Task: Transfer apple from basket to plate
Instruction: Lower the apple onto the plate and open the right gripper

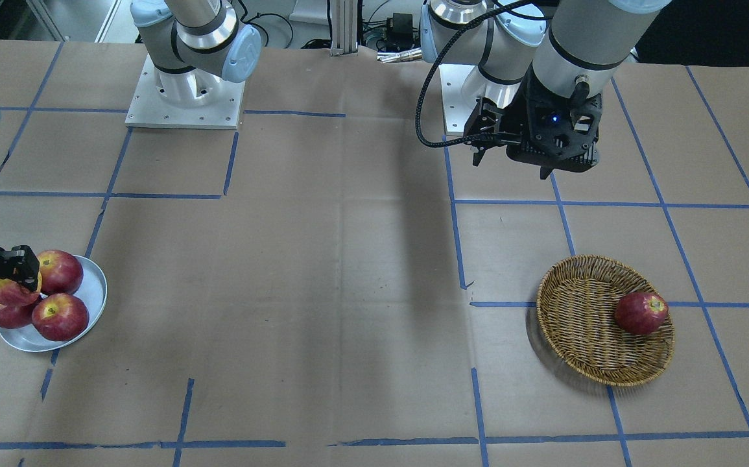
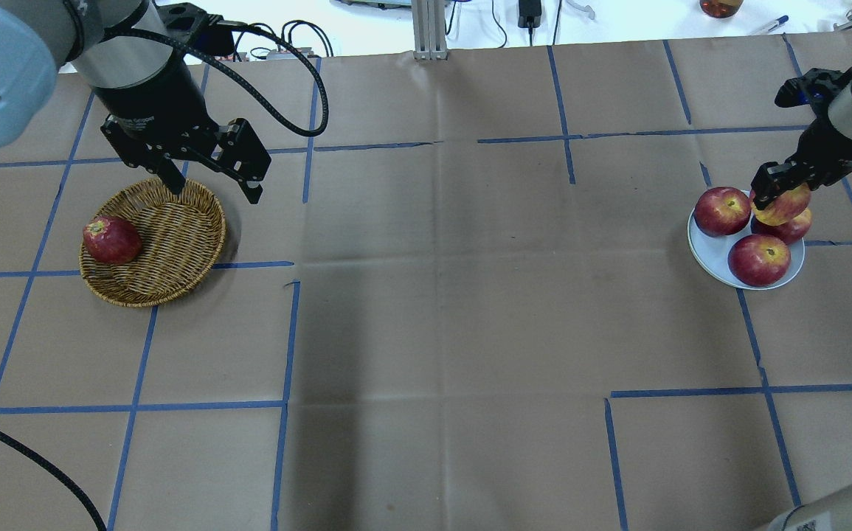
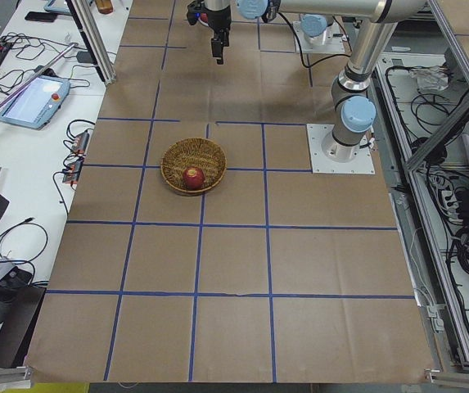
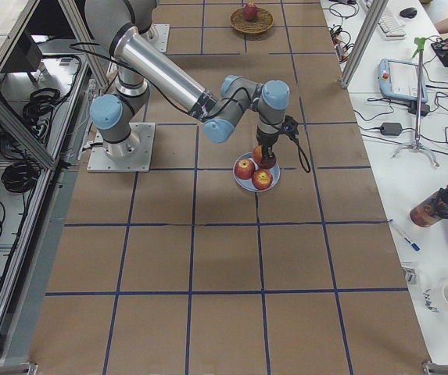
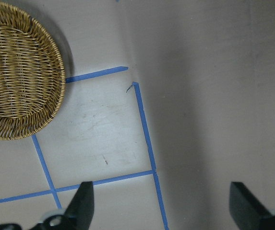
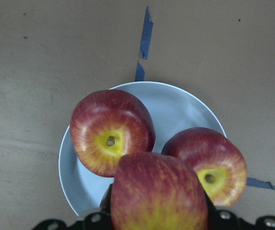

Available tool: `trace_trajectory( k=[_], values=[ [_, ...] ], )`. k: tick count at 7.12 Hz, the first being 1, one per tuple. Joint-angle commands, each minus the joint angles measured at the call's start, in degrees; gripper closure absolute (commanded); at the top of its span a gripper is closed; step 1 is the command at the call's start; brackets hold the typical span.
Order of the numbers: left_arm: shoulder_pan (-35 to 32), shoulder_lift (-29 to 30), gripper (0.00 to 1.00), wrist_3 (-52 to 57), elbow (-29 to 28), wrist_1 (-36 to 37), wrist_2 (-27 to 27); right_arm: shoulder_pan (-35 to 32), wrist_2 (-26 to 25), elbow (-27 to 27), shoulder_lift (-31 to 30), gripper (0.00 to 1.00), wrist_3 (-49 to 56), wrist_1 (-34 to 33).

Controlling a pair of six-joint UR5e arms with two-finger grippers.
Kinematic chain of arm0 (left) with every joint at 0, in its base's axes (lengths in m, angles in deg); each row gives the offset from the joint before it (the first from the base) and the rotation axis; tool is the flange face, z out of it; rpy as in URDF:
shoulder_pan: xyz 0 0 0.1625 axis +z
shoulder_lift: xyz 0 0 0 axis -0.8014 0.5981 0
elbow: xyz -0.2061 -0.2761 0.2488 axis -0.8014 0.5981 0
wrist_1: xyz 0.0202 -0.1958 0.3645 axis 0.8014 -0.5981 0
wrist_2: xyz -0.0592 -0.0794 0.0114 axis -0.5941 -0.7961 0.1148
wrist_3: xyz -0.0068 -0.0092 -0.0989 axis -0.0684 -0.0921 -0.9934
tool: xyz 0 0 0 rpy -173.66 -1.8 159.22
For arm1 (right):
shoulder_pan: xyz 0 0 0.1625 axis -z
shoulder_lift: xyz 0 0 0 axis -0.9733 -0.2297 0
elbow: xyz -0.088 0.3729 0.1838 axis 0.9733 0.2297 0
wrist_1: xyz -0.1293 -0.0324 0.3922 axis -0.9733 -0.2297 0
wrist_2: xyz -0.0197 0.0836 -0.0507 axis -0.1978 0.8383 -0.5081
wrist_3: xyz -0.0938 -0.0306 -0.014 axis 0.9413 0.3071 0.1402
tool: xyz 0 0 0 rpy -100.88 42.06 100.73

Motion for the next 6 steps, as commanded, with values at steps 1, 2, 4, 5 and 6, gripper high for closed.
trace_trajectory(
  k=[1,2,4,5,6],
  values=[
    [0.0,-0.1,0.01,0.1,0.1,0.0,0.1,0.0,-0.4,-0.2,1.0,0.47,0.1,-1.3],
    [0.0,-0.2,0.01,0.1,0.1,-0.1,0.1,-0.1,0.1,-0.2,0.6,0.4,-0.2,-0.9],
    [0.0,-0.2,0.01,0.1,0.1,-0.1,0.1,0.0,-0.5,-0.1,0.5,0.0,-0.2,-0.2],
    [0.0,-0.2,0.01,0.1,0.1,0.0,0.1,0.1,-0.6,0.6,0.2,0.0,-0.1,1.8],
    [0.0,-0.2,0.01,0.1,0.0,0.0,0.1,0.0,-0.6,1.9,-1.8,0.0,-0.2,4.8]
  ],
)
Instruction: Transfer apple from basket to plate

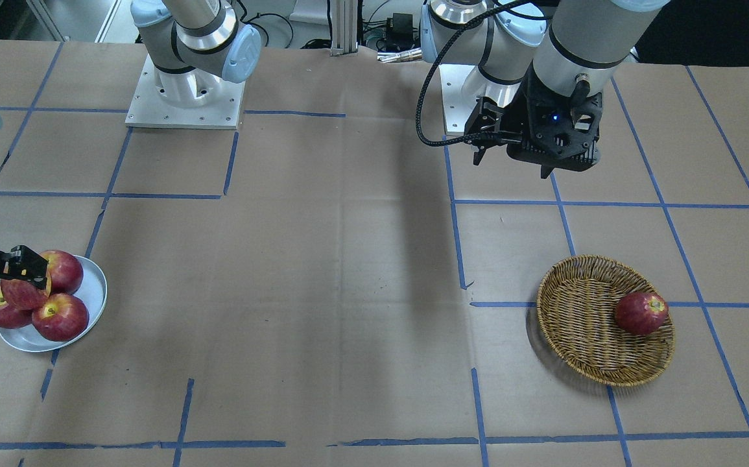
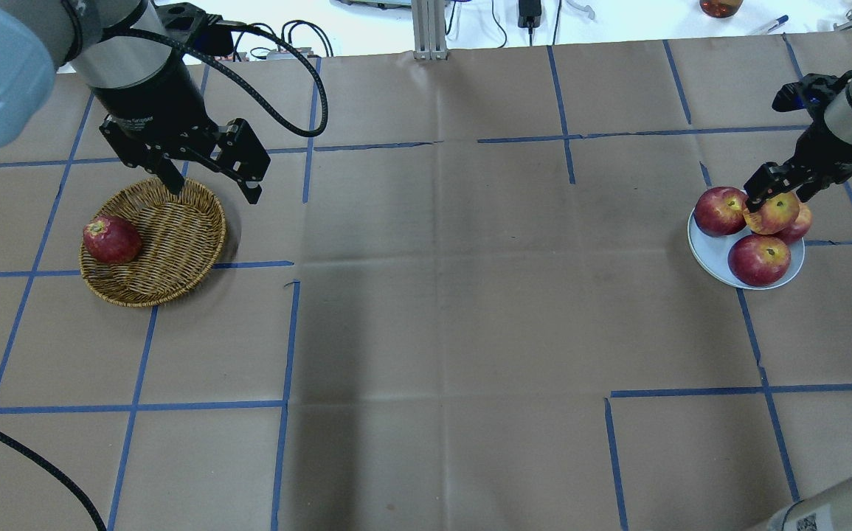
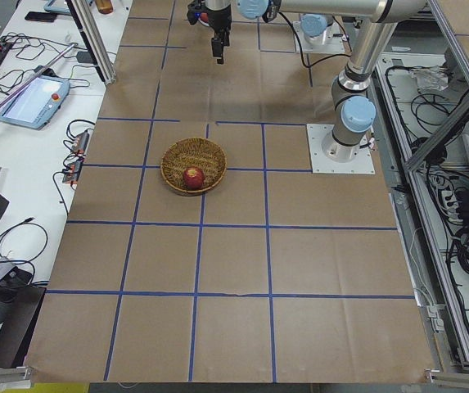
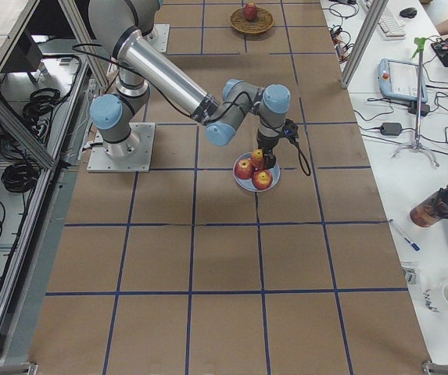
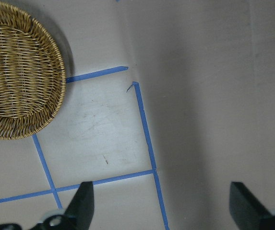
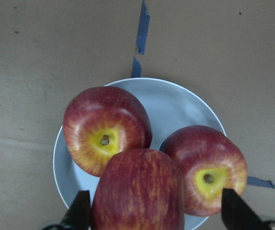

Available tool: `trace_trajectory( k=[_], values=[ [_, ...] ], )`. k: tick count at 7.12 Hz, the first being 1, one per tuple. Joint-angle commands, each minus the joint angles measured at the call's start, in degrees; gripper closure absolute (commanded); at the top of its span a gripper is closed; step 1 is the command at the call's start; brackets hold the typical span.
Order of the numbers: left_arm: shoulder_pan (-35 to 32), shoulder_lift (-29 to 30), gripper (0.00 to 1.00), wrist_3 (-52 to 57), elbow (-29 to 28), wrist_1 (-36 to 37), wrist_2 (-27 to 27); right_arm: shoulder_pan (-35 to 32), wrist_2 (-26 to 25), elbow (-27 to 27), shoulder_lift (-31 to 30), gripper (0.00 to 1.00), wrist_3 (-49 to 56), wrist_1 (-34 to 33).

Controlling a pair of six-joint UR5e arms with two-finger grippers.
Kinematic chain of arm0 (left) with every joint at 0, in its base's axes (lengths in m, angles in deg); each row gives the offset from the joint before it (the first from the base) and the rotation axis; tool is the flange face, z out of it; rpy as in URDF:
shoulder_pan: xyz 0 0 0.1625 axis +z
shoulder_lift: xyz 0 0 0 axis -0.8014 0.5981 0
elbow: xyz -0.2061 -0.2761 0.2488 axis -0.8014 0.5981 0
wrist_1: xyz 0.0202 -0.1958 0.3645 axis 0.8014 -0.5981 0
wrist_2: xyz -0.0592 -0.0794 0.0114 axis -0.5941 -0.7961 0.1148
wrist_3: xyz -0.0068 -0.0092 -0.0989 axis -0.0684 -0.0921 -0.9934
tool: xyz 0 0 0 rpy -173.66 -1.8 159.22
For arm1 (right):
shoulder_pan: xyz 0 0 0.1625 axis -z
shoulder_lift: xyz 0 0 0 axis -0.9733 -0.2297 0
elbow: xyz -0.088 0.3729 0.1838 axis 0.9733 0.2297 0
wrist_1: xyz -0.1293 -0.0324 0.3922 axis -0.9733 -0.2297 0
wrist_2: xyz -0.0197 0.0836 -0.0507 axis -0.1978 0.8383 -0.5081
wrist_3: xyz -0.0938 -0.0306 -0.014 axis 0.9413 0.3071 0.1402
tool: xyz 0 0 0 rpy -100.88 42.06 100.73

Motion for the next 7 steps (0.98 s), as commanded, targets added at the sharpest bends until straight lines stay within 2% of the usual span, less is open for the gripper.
trace_trajectory(
  k=[1,3,5,7],
  values=[
    [0.0,-0.3,0.01,0.0,-0.1,0.2,-0.1,-0.4,0.4,2.7,-4.6,0.0,-0.1,7.0],
    [-0.3,-1.4,0.01,-0.2,-0.4,0.1,0.2,-4.4,0.5,7.3,-8.0,0.0,-2.9,14.3],
    [-0.5,-2.4,0.01,0.0,0.0,-0.1,0.2,-12.5,0.3,9.3,-11.4,0.0,-16.7,21.8],
    [-0.8,-4.7,0.01,0.8,0.0,0.0,0.0,-20.9,-0.1,8.5,-15.8,0.0,-29.0,24.2]
  ],
)
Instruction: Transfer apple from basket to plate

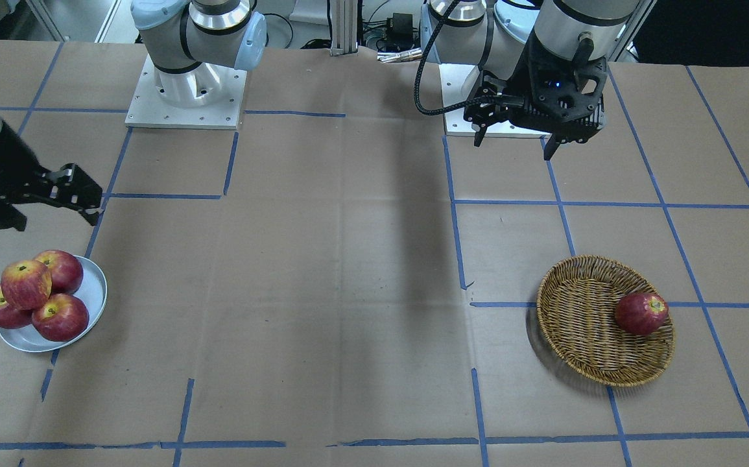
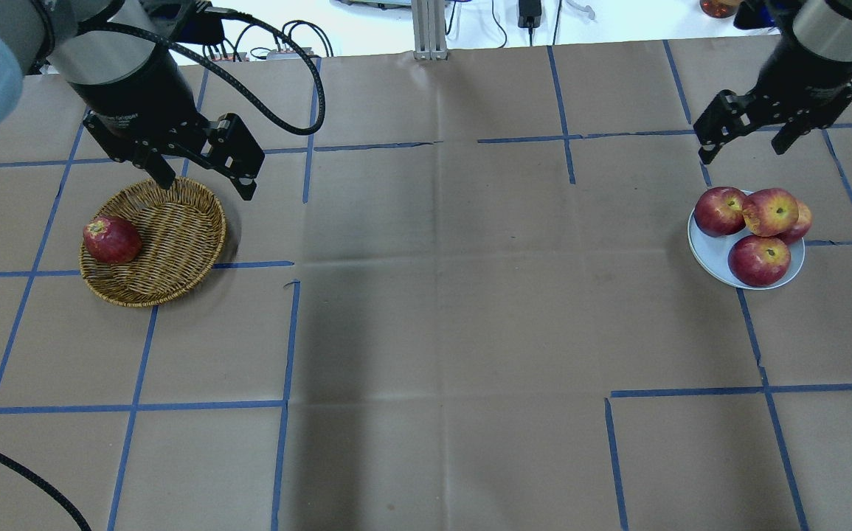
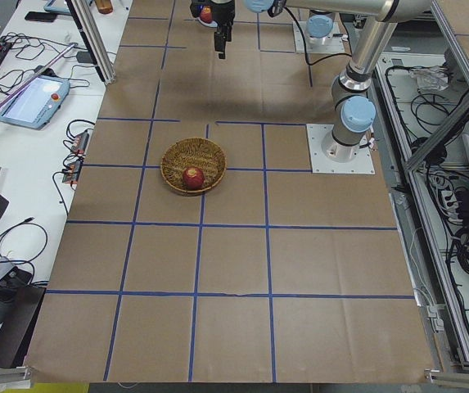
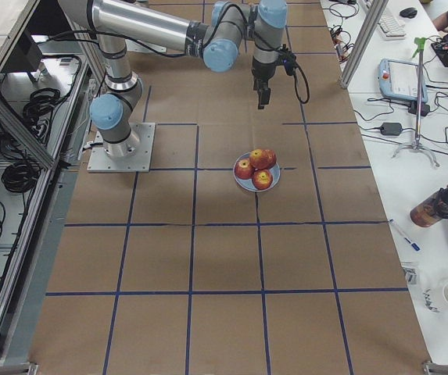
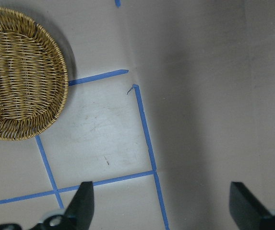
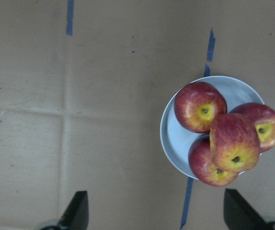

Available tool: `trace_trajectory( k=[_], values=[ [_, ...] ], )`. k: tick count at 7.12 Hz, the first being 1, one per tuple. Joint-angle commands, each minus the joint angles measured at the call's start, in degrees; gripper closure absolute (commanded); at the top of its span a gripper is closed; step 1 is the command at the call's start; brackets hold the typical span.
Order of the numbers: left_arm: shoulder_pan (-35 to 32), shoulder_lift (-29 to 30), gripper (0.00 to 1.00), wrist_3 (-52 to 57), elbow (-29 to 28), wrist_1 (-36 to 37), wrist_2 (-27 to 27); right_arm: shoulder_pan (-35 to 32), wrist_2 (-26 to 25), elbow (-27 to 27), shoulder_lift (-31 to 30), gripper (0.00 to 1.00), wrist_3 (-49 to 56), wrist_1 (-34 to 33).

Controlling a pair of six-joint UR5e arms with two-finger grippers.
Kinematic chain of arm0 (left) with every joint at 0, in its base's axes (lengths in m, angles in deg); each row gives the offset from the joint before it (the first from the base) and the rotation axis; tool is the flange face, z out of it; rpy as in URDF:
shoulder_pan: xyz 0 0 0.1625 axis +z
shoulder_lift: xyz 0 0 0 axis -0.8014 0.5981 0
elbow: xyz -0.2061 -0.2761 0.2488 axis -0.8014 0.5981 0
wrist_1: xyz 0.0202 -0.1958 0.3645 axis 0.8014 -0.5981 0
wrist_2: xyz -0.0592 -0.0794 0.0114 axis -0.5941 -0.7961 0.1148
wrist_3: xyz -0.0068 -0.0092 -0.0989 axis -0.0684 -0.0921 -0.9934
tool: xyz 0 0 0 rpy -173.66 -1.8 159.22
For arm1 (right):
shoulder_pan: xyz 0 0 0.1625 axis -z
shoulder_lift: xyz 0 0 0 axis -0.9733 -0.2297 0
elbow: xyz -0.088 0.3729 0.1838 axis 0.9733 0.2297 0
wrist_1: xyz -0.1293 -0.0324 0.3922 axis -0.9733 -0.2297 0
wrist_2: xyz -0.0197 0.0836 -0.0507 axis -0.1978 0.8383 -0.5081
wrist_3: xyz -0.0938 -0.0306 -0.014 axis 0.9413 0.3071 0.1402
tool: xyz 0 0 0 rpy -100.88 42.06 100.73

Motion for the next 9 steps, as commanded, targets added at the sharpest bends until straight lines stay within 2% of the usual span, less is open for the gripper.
trace_trajectory(
  k=[1,5,7,9],
  values=[
    [0.6,-1.2,0.01,0.5,-0.6,0.1,-0.9,-7.9,-0.3,-0.2,-3.1,0.0,-12.1,2.0],
    [0.0,1.4,0.01,-0.3,-0.1,2.7,-0.3,-9.1,0.3,-0.3,-3.8,0.0,-12.5,1.9],
    [0.0,0.9,0.01,0.5,0.7,3.1,0.0,-9.1,0.1,-0.3,-3.8,0.0,-12.4,1.9],
    [0.0,1.0,0.01,0.7,3.9,3.7,-0.2,-9.1,-0.2,-0.3,-3.8,0.0,-12.2,1.9]
  ],
)
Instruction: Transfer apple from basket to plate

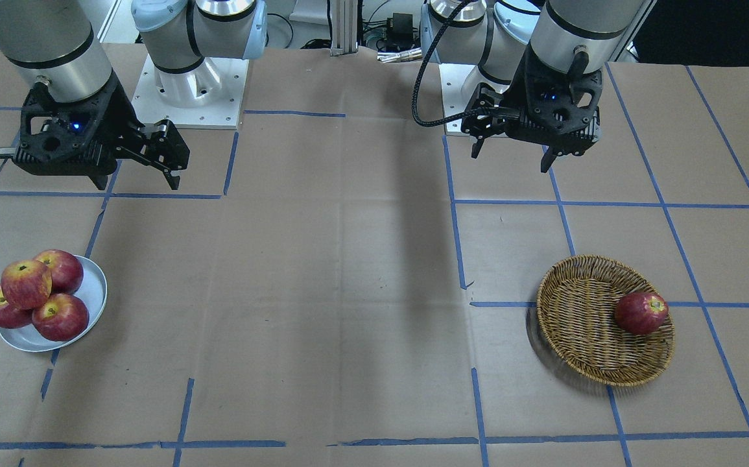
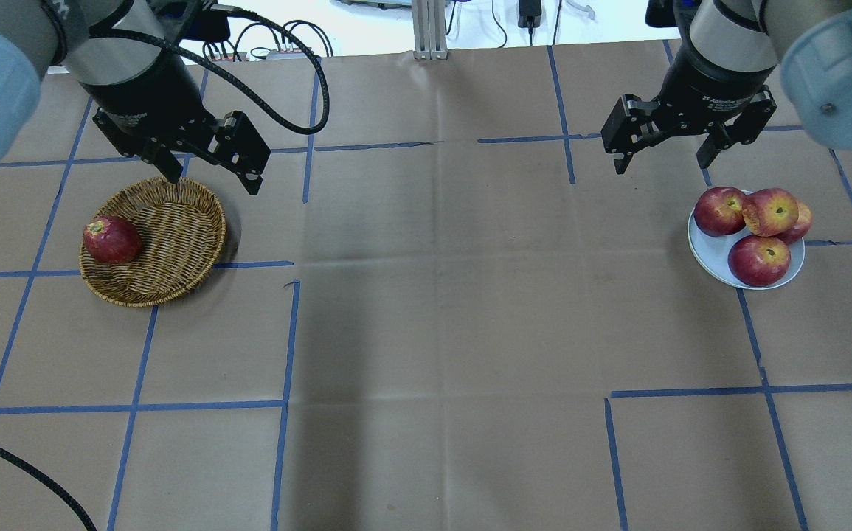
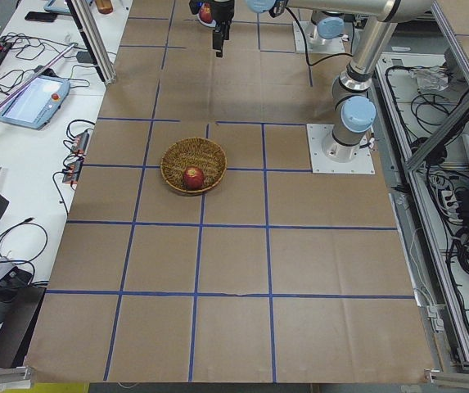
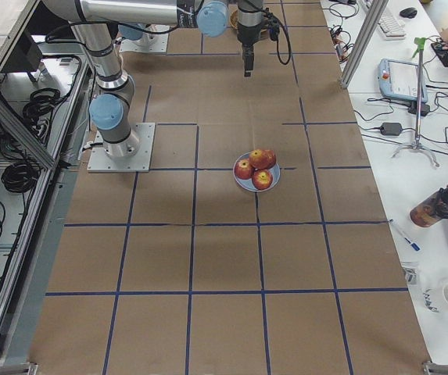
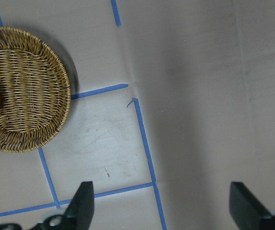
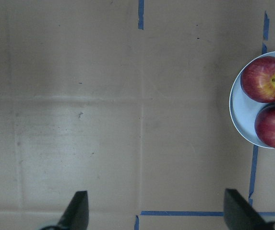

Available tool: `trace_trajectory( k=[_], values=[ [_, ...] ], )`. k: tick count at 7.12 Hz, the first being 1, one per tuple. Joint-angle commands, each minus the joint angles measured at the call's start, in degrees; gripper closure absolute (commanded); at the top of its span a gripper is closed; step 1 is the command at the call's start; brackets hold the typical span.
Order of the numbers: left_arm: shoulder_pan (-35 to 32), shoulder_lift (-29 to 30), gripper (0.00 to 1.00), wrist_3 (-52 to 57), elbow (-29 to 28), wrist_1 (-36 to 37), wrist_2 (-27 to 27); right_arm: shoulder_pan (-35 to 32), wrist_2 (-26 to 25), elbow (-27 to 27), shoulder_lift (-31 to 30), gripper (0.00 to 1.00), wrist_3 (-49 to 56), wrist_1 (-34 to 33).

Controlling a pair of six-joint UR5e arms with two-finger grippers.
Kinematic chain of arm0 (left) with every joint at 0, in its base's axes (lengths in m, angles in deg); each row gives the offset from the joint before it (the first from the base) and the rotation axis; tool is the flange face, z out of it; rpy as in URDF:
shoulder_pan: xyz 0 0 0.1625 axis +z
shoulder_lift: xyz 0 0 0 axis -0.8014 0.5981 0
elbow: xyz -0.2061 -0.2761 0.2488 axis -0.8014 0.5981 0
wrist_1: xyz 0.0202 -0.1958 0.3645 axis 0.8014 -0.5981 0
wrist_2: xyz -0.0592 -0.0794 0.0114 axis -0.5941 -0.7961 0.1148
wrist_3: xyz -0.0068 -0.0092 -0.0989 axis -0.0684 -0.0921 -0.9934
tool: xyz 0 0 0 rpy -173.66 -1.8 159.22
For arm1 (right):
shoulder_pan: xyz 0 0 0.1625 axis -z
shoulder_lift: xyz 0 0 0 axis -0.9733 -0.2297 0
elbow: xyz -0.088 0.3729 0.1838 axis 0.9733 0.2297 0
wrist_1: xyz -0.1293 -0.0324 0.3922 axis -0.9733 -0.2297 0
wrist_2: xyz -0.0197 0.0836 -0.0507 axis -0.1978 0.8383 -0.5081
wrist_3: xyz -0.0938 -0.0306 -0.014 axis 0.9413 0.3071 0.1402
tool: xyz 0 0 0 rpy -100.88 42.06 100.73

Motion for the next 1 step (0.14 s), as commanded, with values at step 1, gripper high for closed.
trace_trajectory(
  k=[1],
  values=[
    [-0.1,-1.5,0.01,0.0,3.1,0.4,0.2,0.0,-0.1,-0.1,0.0,0.0,0.1,0.1]
  ],
)
